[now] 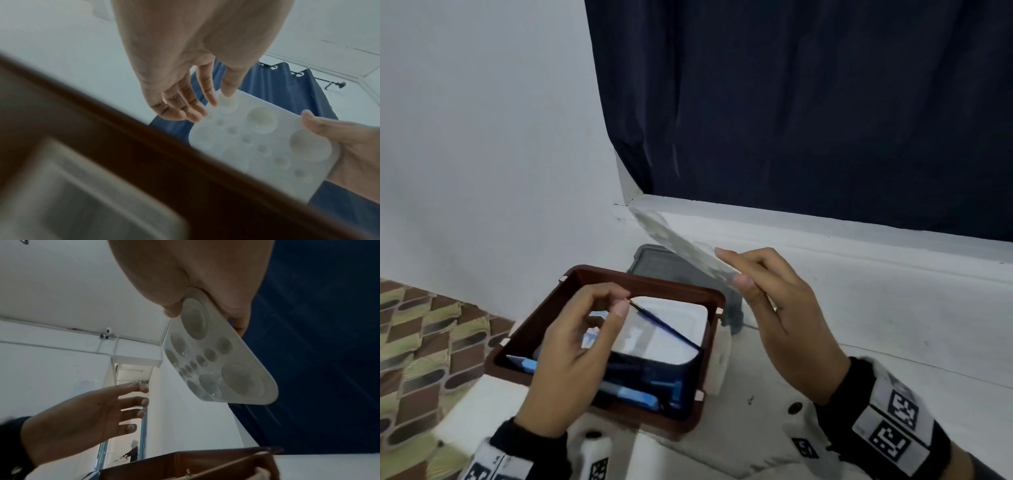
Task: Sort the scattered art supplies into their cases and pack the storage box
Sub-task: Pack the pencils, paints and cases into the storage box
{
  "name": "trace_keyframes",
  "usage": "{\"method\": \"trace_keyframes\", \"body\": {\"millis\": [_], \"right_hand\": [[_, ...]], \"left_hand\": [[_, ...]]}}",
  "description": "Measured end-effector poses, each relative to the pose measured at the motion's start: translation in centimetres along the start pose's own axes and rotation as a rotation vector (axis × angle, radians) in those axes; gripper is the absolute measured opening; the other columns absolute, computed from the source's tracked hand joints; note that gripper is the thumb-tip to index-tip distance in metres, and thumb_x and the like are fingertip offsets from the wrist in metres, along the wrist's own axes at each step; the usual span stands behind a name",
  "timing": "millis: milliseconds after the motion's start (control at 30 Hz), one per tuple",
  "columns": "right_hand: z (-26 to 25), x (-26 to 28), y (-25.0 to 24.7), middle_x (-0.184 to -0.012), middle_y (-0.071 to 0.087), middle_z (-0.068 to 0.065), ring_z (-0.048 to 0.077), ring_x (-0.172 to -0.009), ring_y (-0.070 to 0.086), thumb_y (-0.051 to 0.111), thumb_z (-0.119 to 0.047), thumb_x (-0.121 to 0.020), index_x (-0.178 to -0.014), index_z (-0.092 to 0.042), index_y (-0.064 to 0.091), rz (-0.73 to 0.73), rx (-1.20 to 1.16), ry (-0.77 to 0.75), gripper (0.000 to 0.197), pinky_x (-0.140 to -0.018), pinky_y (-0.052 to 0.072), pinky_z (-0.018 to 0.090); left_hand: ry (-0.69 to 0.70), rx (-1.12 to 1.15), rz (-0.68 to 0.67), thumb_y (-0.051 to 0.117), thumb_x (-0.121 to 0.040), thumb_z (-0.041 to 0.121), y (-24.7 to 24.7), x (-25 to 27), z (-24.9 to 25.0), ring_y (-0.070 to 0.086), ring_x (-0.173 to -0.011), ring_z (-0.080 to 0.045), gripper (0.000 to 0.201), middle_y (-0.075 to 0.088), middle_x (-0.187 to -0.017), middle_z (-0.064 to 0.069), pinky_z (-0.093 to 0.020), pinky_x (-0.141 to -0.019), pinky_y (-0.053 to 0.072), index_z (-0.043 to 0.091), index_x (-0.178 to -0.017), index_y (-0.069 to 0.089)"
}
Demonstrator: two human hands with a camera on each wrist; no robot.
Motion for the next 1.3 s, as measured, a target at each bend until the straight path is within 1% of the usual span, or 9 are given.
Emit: {"method": "trace_keyframes", "body": {"millis": [100,167,333,433,533,767,933,1133,1300], "right_hand": [[-1.1,-1.1,4.0,-0.112,0.053,-0.012,0.007,-0.101,0.054,0.038,-0.033,-0.104,-0.138,-0.024,0.057,-0.107,0.091,-0.051,0.04,-0.084,0.039,0.012],[-1.6,-1.5,6.8,-0.115,0.052,-0.011,0.008,-0.104,0.052,0.037,-0.033,-0.103,-0.138,-0.024,0.056,-0.202,0.181,-0.105,0.041,-0.086,0.042,0.019],[-1.6,-1.6,11.3,-0.124,0.055,-0.002,0.019,-0.109,0.055,0.032,-0.039,-0.105,-0.136,-0.027,0.056,-0.403,0.462,-0.173,0.041,-0.085,0.05,0.042],[-1.3,-0.7,11.9,-0.134,0.05,-0.008,0.012,-0.122,0.049,0.029,-0.049,-0.104,-0.138,-0.041,0.052,-0.471,0.52,-0.028,0.042,-0.096,0.047,0.035],[-1.1,0.1,11.9,-0.136,0.044,-0.018,-0.001,-0.126,0.041,0.023,-0.061,-0.099,-0.141,-0.053,0.04,-0.571,0.505,0.122,0.046,-0.103,0.04,0.023],[-0.2,1.8,12.5,-0.14,0.035,-0.024,-0.003,-0.125,0.04,0.043,-0.069,-0.091,-0.139,-0.058,0.039,-0.687,0.537,0.308,0.049,-0.105,0.037,0.021],[-0.4,0.8,12.0,-0.133,0.04,-0.031,-0.01,-0.126,0.039,0.044,-0.067,-0.091,-0.136,-0.048,0.05,-0.561,0.508,0.312,0.049,-0.104,0.032,0.012],[0.0,-3.3,8.9,-0.104,0.064,-0.021,0.002,-0.099,0.061,0.057,-0.045,-0.093,-0.111,-0.035,0.07,-0.168,0.446,0.295,0.024,-0.081,0.045,0.014],[7.3,-5.2,5.2,-0.096,0.068,-0.016,0.001,-0.088,0.063,0.06,-0.035,-0.095,-0.095,-0.035,0.07,-0.027,0.407,0.522,0.01,-0.074,0.048,0.014]], "left_hand": [[-0.094,0.062,0.069,0.049,-0.103,0.028,-5.6,-0.9,-3.2,0.064,-0.093,-0.017,0.017,0.066,-0.099,-0.001,-0.026,-0.079,0.051,0.017,-0.109,0.061],[-0.157,0.091,0.068,0.047,-0.104,0.04,-8.5,-1.3,-5.6,0.064,-0.098,-0.015,0.024,0.067,-0.103,0.002,-0.023,-0.078,0.051,0.022,-0.113,0.059],[-0.223,0.098,-0.11,0.043,-0.101,0.046,-12.2,-2.5,-9.7,0.061,-0.11,-0.006,0.027,0.066,-0.114,0.01,-0.027,-0.086,0.052,0.032,-0.12,0.058],[-0.22,0.161,-0.266,0.046,-0.096,0.058,-12.7,-3.5,-11.0,0.063,-0.113,-0.012,0.036,0.068,-0.117,0.007,-0.029,-0.084,0.054,0.035,-0.121,0.058],[-0.17,0.102,-0.375,0.046,-0.1,0.048,-13.1,-4.3,-12.3,0.061,-0.114,-0.012,0.029,0.066,-0.119,0.009,-0.026,-0.083,0.053,0.034,-0.123,0.057],[-0.173,0.105,-0.456,0.053,-0.096,0.043,-13.9,-6.0,-13.4,0.063,-0.11,-0.014,0.026,0.062,-0.123,0.011,-0.032,-0.082,0.056,0.038,-0.122,0.057],[-0.13,0.036,-0.512,0.053,-0.094,0.043,-14.5,-8.6,-13.4,0.063,-0.108,-0.006,0.026,0.061,-0.123,0.017,-0.023,-0.08,0.054,0.038,-0.119,0.058],[-0.22,-0.018,-0.579,0.05,-0.091,0.05,-14.5,-13.3,-15.2,0.063,-0.105,-0.003,0.025,0.065,-0.113,0.016,-0.024,-0.078,0.05,0.045,-0.114,0.06],[-0.308,-0.138,-0.628,0.047,-0.09,0.059,-12.3,-17.1,-18.6,0.065,-0.1,0.0,0.034,0.065,-0.114,0.013,-0.026,-0.081,0.051,0.044,-0.118,0.059]]}}
Point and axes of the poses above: each hand's wrist, its own x-axis away from the middle knuckle, its own y-axis out of the palm, z = x × y, the point moved 3 cm from there along -x, towards the middle knuckle
